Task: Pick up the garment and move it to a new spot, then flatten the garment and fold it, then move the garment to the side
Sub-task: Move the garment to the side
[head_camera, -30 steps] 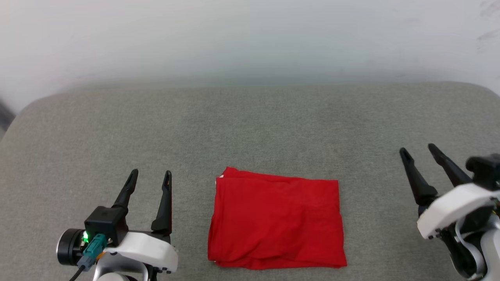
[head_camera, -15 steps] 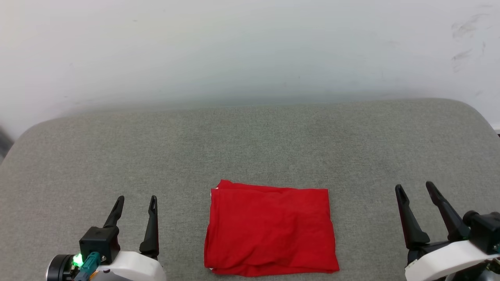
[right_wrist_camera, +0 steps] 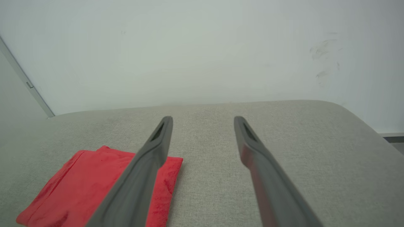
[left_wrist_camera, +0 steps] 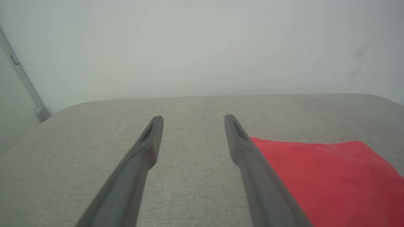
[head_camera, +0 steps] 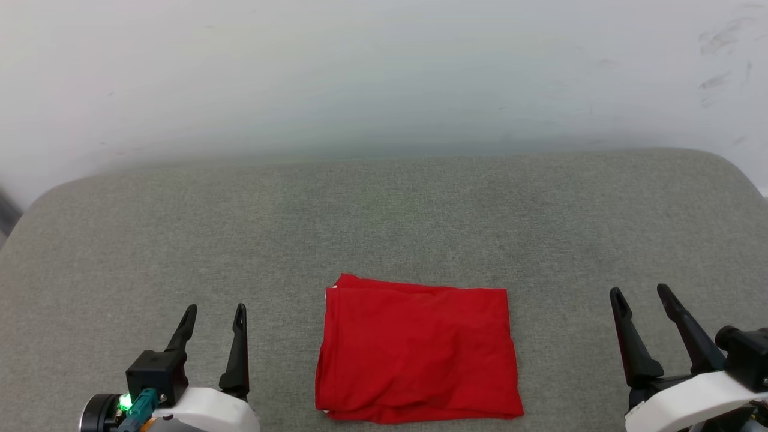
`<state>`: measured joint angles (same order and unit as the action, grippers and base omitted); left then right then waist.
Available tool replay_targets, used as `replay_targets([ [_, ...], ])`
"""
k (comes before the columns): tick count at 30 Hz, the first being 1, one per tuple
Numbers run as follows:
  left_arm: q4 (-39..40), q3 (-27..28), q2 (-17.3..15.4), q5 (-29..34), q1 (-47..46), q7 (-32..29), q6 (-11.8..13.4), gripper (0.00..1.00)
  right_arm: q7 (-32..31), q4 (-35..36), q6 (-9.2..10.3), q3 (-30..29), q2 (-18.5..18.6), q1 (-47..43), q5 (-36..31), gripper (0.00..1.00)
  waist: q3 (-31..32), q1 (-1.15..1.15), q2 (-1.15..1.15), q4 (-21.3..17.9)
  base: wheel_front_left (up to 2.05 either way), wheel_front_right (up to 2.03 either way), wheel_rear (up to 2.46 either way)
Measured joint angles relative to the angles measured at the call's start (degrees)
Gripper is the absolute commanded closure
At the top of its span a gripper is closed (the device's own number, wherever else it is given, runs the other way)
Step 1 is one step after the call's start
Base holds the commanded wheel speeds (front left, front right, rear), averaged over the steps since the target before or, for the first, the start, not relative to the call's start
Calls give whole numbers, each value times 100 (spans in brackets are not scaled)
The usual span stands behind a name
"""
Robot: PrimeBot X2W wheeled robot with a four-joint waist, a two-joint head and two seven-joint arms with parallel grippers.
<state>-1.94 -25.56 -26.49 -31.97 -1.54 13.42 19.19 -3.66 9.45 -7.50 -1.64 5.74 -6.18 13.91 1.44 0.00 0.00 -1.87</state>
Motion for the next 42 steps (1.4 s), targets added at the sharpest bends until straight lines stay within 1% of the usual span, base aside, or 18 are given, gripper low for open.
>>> replay_targets([
  [5,-32,60,55,-30,-24,43,-1,0,-211,-216,-1,-198,33,4,344,0,-19,0,0,37,0,0,0],
  [7,-43,77,101,-51,-27,70,-2,0,-382,-446,0,-350,178,13,556,0,-19,0,0,81,0,0,0],
  [10,-64,101,165,-48,-71,91,-11,0,-834,-972,0,-617,415,132,1066,0,-21,0,0,176,0,0,0],
  [13,-77,129,214,-13,-132,116,-52,0,-1464,-1578,0,-928,691,309,1588,0,-52,0,0,298,0,0,0],
  [16,-67,159,272,53,-202,138,-82,0,-2294,-2084,0,-1128,794,489,2006,0,-121,1,0,446,0,0,0],
  [18,-25,180,310,104,-275,143,-109,0,-2897,-2346,1,-1210,800,606,2309,0,-214,0,0,533,0,0,0],
  [22,0,183,424,202,-477,148,-194,0,-3802,-2711,1,-1361,645,912,2807,0,-455,1,0,735,0,0,0],
  [26,-44,220,543,265,-648,148,-309,0,-4536,-2753,0,-1308,149,1226,3527,0,-713,2,0,951,0,0,0],
  [27,-46,229,575,293,-689,148,-314,0,-4687,-2748,0,-1276,78,1313,3695,0,-770,1,0,1007,0,0,0],
  [30,-67,282,628,372,-731,151,-374,0,-4864,-2728,1,-1137,-41,1528,3942,0,-943,1,0,1135,0,0,0],
  [33,-114,324,687,437,-801,151,-459,0,-4870,-2819,0,-1000,-94,1693,4005,0,-1062,1,0,1243,0,0,0],
  [34,-120,341,699,460,-825,156,-474,0,-4843,-2860,0,-964,-96,1757,4008,6,-1092,2,0,1272,0,0,0],
  [35,-131,356,712,475,-840,156,-499,0,-4820,-2888,0,-892,-64,1803,3974,66,-1116,1,0,1300,0,0,0],
  [36,-141,361,728,512,-847,156,-513,0,-4767,-2903,-2,-844,-27,1823,3940,99,-1131,2,0,1328,0,0,0],
  [38,-162,372,751,576,-849,156,-542,0,-4681,-2932,-1,-755,8,1855,3957,100,-1148,1,0,1363,0,0,0],
  [42,-194,432,809,661,-841,157,-563,0,-4455,-2798,0,-436,230,1856,3862,100,-1085,1,0,1327,0,0,0],
])
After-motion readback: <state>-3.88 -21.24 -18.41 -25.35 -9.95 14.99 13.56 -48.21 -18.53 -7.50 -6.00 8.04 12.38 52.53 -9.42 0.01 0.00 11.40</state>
